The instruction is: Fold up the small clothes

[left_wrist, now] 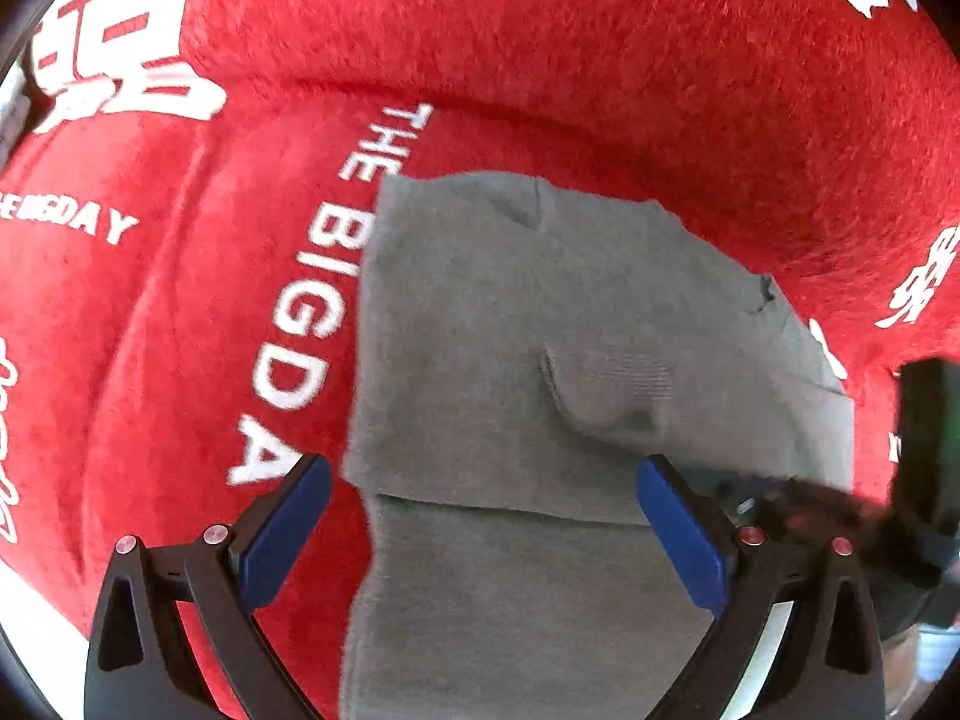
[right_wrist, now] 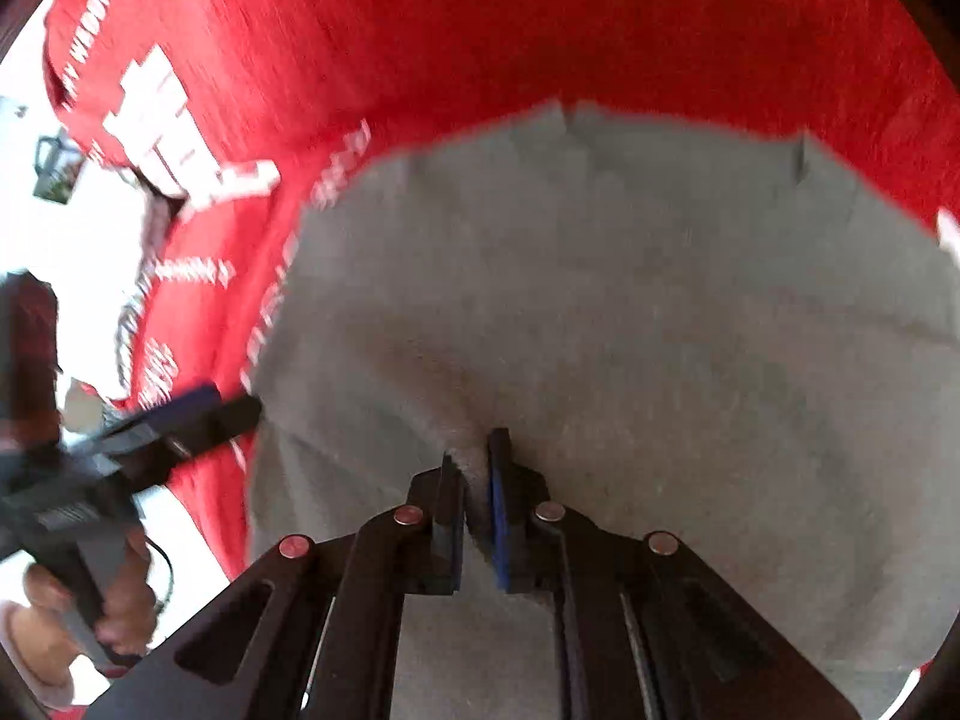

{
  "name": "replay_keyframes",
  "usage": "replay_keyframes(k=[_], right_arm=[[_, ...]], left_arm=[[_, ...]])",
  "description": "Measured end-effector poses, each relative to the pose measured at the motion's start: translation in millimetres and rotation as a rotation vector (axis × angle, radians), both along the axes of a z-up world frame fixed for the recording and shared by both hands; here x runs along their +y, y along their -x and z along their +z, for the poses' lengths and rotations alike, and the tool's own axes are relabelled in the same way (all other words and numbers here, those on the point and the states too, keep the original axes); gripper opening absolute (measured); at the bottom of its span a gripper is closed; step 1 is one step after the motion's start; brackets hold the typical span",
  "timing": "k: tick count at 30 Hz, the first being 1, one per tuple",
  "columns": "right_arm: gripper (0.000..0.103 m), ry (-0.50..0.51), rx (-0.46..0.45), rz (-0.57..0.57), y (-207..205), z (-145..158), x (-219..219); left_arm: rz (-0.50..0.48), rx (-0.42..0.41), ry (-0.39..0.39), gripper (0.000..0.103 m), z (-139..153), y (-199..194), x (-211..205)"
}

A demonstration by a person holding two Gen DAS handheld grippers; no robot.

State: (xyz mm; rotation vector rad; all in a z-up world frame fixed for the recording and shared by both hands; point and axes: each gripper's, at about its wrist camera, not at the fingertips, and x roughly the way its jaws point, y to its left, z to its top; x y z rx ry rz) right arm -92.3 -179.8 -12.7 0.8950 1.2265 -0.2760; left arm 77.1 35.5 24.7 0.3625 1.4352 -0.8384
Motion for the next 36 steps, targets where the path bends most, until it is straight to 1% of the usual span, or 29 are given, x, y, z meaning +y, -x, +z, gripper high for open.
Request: replay_keyframes(k=[1, 2, 3, 4, 5, 9, 10, 11, 13, 14, 15, 16, 17, 18, 19, 20, 21, 22, 23, 24, 25, 27, 29, 30, 31, 32, 33, 34, 36], right_arm=[[0.016, -0.003, 0.003, -0.006, 5.7, -2.5, 2.3], [0.026, -0.021, -0.011, -0.017, 12.4, -3.0, 2.8], [0.033, -0.038, -0.02, -0.028, 16.2, -2.7, 3.4], [0.045, -0.057, -0.031, -0.046, 21.2, -0.9, 2.6], [0.049, -0.069, -0.037, -0.062, 24.0, 1.8, 1.8], [0.052, -0.068, -0.032, -0.11, 48.6, 11.9, -0.6], [0.054, -0.071, -0.025, -0.125, 54.8, 14.1, -0.9], [0.055, -0.074, -0.015, -0.142, 64.3, 15.0, -2.9], [0.055, -0.089, 0.003, -0.205, 93.6, 16.1, -6.8], [0.055, -0.103, 0.012, -0.248, 110.0, 15.3, -9.9], [0.055, -0.122, 0.02, -0.307, 130.7, 14.2, -14.9], [0.055, -0.145, 0.027, -0.375, 150.1, 11.7, -19.5], [0.055, -0.17, 0.027, -0.441, 166.7, 9.1, -23.1], [0.055, -0.206, 0.015, -0.539, 189.8, 4.9, -28.8], [0.055, -0.225, 0.005, -0.596, 199.4, 3.1, -30.2], [0.055, -0.246, -0.009, -0.665, 212.7, -0.6, -34.5], [0.055, -0.269, -0.029, -0.756, 228.4, -4.5, -40.5], [0.055, -0.283, -0.047, -0.816, 238.1, -6.6, -44.5], [0.051, -0.295, -0.064, -0.868, 245.5, -8.7, -48.3], [0.04, -0.305, -0.082, -0.916, 251.8, -11.0, -53.3], [0.005, -0.299, -0.09, -0.931, 253.9, -10.9, -57.4], [0.007, -0.252, -0.086, -0.885, 250.3, -3.7, -65.8], [0.006, -0.211, -0.084, -0.833, 245.7, 3.8, -67.0], [0.006, -0.184, -0.068, -0.805, 246.5, 6.3, -66.9], [0.006, -0.17, -0.054, -0.796, 246.9, 5.7, -67.3], [0.007, -0.158, -0.032, -0.788, 248.5, 2.6, -66.1], [0.007, -0.154, -0.005, -0.784, 253.1, -2.2, -65.3], [0.006, -0.159, 0.014, -0.782, 258.2, -8.4, -64.0], [0.005, -0.174, -0.015, -0.783, 269.8, -13.9, -61.6]], left_arm=[[-0.004, 0.014, 0.004, 0.102, -2.0, 1.2, -2.4], [-0.012, 0.031, 0.01, 0.102, -4.9, 3.0, -5.7], [-0.02, 0.048, 0.014, 0.102, -8.3, 5.7, -10.3], [-0.028, 0.059, 0.012, 0.102, -12.0, 8.5, -14.6], [-0.036, 0.07, 0.011, 0.102, -14.9, 11.3, -20.2], [-0.058, 0.127, 0.041, 0.102, -18.4, 16.7, -34.5], [-0.064, 0.148, 0.046, 0.102, -20.6, 17.3, -37.3], [-0.066, 0.168, 0.042, 0.102, -23.9, 17.8, -40.1], [-0.064, 0.179, 0.024, 0.101, -29.8, 19.0, -43.1], [-0.069, 0.178, 0.014, 0.097, -31.3, 20.5, -45.0], [-0.084, 0.167, 0.003, 0.078, -31.0, 23.4, -47.3], [-0.1, 0.155, -0.011, 0.054, -31.2, 26.4, -50.1], [-0.113, 0.138, -0.03, 0.042, -31.1, 28.0, -53.0], [-0.127, 0.126, -0.04, 0.018, -30.4, 29.3, -54.3], [-0.138, 0.142, -0.031, 0.013, -29.2, 28.8, -55.4], [-0.136, 0.153, -0.01, 0.013, -24.7, 27.1, -56.7], [-0.14, 0.147, 0.008, 0.013, -19.5, 26.1, -58.0], [-0.147, 0.13, 0.032, 0.013, -11.6, 24.6, -59.5], [-0.152, 0.109, 0.054, 0.013, -2.5, 22.7, -61.6], [-0.153, 0.1, 0.069, 0.009, 2.8, 21.1, -62.7], [-0.153, 0.092, 0.08, 0.009, 7.6, 18.9, -64.2], [-0.153, 0.084, 0.083, 0.009, 10.3, 15.8, -65.5], [-0.156, 0.086, 0.065, 0.009, 5.1, 15.1, -62.6], [-0.16, 0.082, 0.049, 0.009, -0.5, 16.8, -59.7], [-0.165, 0.075, 0.025, 0.007, -9.0, 17.5, -56.0], [-0.168, 0.068, 0.0, 0.003, -16.2, 18.7, -52.9], [-0.169, 0.074, -0.034, 0.003, -27.5, 21.3, -48.8], [-0.162, 0.078, -0.047, 0.003, -31.9, 22.2, -45.7], [-0.141, 0.072, -0.053, 0.003, -35.9, 22.7, -36.0]])
